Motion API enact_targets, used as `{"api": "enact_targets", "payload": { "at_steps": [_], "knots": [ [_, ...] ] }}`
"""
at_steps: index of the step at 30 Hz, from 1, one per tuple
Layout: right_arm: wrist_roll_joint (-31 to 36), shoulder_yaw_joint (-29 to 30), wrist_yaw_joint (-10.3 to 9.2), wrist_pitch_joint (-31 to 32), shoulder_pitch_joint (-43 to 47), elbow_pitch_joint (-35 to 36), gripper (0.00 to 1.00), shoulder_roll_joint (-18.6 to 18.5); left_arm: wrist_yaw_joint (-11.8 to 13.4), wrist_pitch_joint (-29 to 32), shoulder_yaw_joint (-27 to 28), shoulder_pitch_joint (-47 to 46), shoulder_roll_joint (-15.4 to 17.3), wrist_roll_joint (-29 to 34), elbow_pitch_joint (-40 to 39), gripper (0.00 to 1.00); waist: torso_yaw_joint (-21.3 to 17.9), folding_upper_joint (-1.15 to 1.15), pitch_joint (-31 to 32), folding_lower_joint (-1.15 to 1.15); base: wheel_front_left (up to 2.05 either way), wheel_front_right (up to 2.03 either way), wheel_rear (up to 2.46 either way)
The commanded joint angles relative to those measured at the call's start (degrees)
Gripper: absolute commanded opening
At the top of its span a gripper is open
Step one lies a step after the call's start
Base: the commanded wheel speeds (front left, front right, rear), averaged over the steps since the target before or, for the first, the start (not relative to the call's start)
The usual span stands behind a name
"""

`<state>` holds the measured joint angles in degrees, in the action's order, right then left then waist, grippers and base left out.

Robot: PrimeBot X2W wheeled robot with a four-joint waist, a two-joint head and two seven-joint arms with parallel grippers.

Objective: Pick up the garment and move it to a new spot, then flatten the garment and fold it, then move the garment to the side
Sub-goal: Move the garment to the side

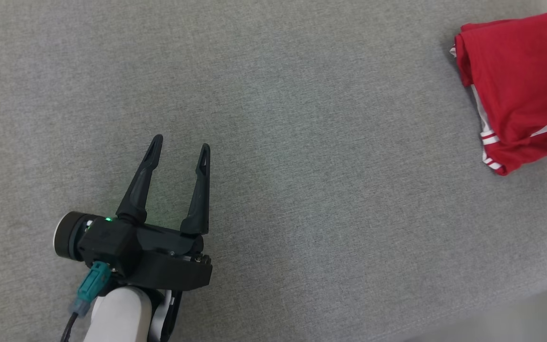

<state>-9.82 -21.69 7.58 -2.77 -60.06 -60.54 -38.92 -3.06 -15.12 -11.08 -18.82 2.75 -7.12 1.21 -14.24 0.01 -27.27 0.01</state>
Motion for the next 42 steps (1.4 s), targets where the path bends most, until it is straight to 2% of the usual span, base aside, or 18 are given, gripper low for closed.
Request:
{"api": "enact_targets", "payload": {
  "at_steps": [1, 7, 8, 9, 10, 16, 24, 29, 33, 42],
  "knots": [
    [0.76, 0.29, -0.19, -1.09, -0.99, -0.49, 0.00, -0.10, -0.10, -0.01, -0.04, -0.77, 0.26, 0.08, -0.27, 1.00, 0.45, -0.01, -0.30, -0.01, 0.00, 0.00, 0.00],
    [3.96, 1.94, -0.19, -5.08, -2.41, -3.70, 0.00, 0.19, -0.15, -0.01, -0.55, -0.71, 0.25, 0.14, -0.03, 1.00, 1.92, -0.01, -0.62, -0.01, 0.00, 0.00, 0.00],
    [4.44, 2.22, -0.19, -5.30, -2.51, -4.38, 0.17, 0.57, -0.07, -0.01, -0.50, -0.63, 0.25, 0.12, -0.02, 1.00, 2.07, -0.01, -0.61, -0.01, 0.00, 0.00, 0.00],
    [4.87, 2.48, -0.19, -5.56, -2.55, -4.87, 0.85, 0.91, -0.01, -0.01, -0.58, -0.50, 0.24, 0.02, -0.06, 1.00, 2.25, -0.01, -0.56, -0.01, 0.00, 0.00, 0.00],
    [5.07, 2.89, -0.19, -5.84, -2.59, -5.40, 1.00, 1.32, 0.05, -0.01, -0.61, -0.32, 0.23, -0.04, -0.04, 1.00, 2.39, -0.01, -0.46, -0.01, 0.00, 0.00, 0.00],
    [6.45, 4.29, -0.19, -9.41, -1.37, -6.42, 1.00, 2.90, 0.43, -0.01, 0.11, 0.91, 0.22, -0.94, 0.68, 1.00, 3.12, -0.01, 1.91, -0.01, 0.00, 0.00, 0.00],
    [2.03, 7.11, -0.19, -12.38, 5.54, -1.60, 1.00, 7.83, 1.56, -0.01, 2.24, 5.44, 0.23, -3.64, 3.17, 1.00, 4.64, -0.01, 10.08, -0.01, 0.00, 0.00, 0.00],
    [-3.40, 10.91, -0.19, -12.41, 16.08, 9.57, 1.00, 10.40, 2.55, -0.01, 4.46, 9.88, 0.20, -4.97, 4.84, 1.00, 6.20, -0.01, 16.39, -0.01, 0.00, 0.00, 0.00],
    [-6.27, 14.16, -0.19, -12.44, 25.87, 18.24, 1.00, 13.40, 2.14, -0.01, 7.38, 13.26, 0.18, -4.73, 6.18, 1.00, 7.58, -0.01, 20.91, -0.01, 0.00, 0.00, 0.00],
    [-4.48, 19.13, -0.18, -12.38, 44.15, 32.48, 1.00, 22.09, 1.13, -0.01, 13.50, 18.71, 0.15, -4.84, 8.42, 1.00, 10.58, -0.01, 28.41, -0.01, 0.00, 0.00, 0.00]
  ]
}}
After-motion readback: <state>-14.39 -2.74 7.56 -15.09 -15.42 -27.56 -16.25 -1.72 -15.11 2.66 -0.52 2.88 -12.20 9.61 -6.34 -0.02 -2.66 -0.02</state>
